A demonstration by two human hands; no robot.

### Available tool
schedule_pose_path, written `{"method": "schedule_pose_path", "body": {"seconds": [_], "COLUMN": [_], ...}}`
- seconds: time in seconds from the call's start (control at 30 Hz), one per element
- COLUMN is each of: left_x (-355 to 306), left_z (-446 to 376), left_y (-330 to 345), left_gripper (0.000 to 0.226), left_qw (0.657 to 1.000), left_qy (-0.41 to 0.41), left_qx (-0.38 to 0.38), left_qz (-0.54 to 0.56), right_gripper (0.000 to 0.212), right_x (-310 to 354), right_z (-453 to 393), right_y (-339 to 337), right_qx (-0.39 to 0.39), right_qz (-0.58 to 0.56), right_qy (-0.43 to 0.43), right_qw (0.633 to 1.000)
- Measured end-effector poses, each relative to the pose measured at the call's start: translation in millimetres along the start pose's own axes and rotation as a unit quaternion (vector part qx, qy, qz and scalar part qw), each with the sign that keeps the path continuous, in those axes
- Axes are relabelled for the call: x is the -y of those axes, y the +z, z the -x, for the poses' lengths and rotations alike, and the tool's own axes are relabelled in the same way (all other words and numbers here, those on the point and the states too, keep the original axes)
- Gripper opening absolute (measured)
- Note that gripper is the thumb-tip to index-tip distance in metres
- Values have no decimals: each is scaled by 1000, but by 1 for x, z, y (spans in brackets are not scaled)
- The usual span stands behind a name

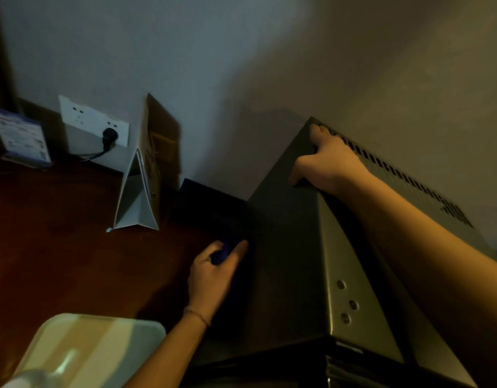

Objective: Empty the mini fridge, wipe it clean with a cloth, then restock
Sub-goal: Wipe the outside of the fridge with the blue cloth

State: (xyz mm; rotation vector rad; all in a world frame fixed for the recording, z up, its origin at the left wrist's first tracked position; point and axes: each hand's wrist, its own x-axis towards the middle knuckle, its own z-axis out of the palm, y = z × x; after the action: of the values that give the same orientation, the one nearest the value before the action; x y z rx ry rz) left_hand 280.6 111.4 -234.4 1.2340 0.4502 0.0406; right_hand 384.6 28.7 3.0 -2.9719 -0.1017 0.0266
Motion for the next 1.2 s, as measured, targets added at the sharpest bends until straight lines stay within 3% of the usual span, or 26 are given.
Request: {"method": "schedule_pose_path", "body": {"seconds": [0.2,0.37,0.5,0.8,1.0,1.07,1.13,1.2], "left_x": [-35,-47,-54,-56,-33,-19,3,25], "left_z": [105,126,104,-20,-107,-132,-157,-173], "left_y": [-18,-18,-12,36,55,57,56,54], "left_gripper": [41,37,29,45,32,48,85,99], "left_qw": [994,984,983,984,994,997,999,1000], "left_qy": [105,176,162,142,61,26,7,-1], "left_qx": [17,27,59,42,55,38,33,28], "left_qz": [18,25,59,98,74,60,28,1], "right_gripper": [96,94,94,104,88,90,89,89], "right_x": [4,5,4,1,-4,-4,-4,-4], "right_z": [6,8,8,1,-4,-3,-4,-4], "right_y": [-2,-4,-3,2,1,0,1,2], "right_qx": [5,6,7,1,0,2,-1,0], "right_qz": [-2,6,7,7,-2,-6,-4,-5], "right_qy": [10,13,11,3,-7,-6,-12,-15], "right_qw": [1000,1000,1000,1000,1000,1000,1000,1000]}}
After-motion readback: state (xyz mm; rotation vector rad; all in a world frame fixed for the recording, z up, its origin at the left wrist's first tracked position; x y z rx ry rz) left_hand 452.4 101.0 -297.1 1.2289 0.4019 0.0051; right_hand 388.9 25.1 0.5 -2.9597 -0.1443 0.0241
